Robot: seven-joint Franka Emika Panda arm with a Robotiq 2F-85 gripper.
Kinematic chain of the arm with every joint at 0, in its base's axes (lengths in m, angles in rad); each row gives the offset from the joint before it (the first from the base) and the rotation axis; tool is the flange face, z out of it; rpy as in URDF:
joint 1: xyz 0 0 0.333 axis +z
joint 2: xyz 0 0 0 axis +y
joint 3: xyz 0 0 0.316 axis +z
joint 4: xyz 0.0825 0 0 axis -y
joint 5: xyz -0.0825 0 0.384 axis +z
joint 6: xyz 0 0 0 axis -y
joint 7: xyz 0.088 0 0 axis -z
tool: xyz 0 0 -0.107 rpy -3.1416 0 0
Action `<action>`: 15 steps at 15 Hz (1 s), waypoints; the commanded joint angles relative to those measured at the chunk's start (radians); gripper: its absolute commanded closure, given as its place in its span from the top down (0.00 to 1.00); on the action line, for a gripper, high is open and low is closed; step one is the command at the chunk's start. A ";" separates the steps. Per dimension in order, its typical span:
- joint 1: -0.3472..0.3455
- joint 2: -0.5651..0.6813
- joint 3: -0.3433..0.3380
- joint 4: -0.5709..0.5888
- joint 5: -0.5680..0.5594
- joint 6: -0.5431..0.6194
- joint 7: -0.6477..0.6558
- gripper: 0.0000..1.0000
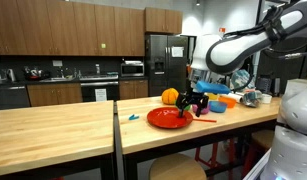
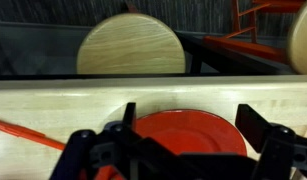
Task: Put the strawberry in the purple bowl
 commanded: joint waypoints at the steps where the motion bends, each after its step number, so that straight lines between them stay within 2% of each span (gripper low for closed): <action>1: 0.012 0.002 -0.013 0.001 -0.012 0.000 0.008 1.00; 15: 0.000 0.009 -0.007 0.006 -0.030 -0.001 0.010 1.00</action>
